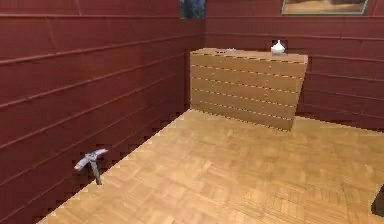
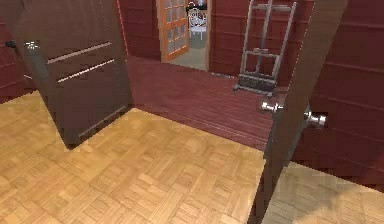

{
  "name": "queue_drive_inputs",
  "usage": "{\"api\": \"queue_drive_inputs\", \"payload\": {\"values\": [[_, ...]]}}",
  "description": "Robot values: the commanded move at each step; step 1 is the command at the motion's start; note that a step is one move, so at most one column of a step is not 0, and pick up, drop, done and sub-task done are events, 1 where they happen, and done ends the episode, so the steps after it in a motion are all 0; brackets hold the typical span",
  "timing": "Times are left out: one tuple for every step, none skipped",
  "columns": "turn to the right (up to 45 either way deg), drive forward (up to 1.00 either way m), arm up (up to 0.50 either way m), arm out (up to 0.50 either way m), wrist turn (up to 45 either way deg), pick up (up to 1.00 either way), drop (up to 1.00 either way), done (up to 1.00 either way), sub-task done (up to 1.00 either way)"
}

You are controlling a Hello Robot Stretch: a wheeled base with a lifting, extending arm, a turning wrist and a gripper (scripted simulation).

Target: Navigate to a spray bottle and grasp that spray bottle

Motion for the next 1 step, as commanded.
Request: {"api": "queue_drive_inputs", "payload": {"values": [[27.0, 0.00, 0.00, 0.00, 0.0, 0.00, 0.00, 0.00, 0.00]]}}
